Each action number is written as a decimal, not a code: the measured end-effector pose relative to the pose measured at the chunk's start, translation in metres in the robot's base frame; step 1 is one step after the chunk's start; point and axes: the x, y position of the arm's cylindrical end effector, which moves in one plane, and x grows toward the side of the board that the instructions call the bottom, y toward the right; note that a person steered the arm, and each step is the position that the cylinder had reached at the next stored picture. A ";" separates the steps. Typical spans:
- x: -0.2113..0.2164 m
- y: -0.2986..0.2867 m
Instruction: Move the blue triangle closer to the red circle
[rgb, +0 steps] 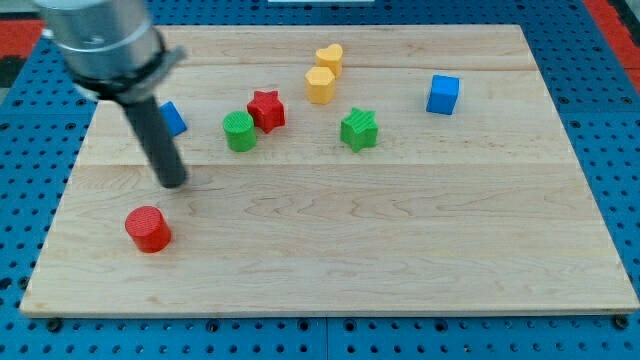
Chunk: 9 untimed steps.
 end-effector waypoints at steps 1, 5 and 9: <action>0.052 -0.011; -0.059 -0.011; -0.141 0.003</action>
